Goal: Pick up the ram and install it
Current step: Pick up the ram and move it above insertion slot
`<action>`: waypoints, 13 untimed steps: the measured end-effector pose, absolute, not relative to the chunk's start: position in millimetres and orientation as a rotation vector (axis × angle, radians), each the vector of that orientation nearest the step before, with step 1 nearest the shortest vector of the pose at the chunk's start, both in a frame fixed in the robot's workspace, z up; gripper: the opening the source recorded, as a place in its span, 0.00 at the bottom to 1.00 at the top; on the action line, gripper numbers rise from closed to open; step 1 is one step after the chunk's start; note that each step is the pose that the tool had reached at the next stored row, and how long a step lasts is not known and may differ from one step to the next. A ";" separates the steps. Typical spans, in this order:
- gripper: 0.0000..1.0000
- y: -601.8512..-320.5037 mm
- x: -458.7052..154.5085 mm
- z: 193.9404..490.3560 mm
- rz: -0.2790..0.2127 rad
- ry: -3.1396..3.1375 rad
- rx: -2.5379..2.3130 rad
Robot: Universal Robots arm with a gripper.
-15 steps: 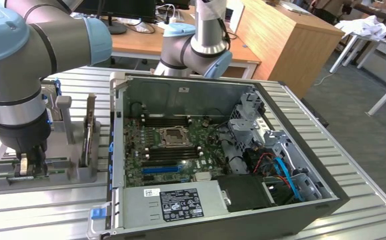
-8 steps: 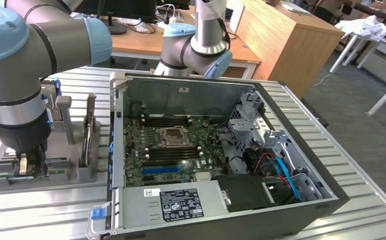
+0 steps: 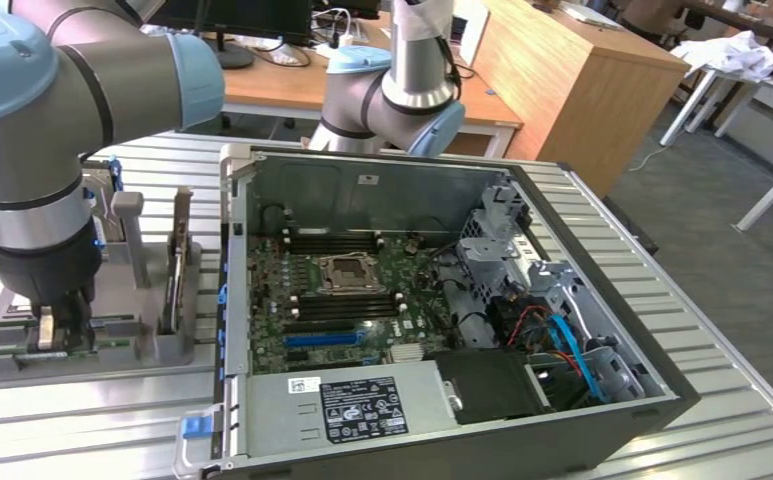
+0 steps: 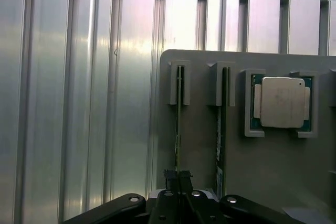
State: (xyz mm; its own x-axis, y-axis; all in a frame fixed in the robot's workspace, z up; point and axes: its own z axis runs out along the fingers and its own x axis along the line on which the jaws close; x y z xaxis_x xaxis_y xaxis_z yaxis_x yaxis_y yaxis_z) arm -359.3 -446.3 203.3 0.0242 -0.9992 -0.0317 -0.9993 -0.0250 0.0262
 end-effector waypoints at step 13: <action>0.12 -446.2 -359.2 220.6 0.064 2.203 -2.234</action>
State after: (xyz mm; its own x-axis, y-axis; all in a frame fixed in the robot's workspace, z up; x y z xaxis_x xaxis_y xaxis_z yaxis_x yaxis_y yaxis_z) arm -359.2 -446.2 220.6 0.0137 -0.9994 -0.0318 -0.9996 -0.0145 0.0260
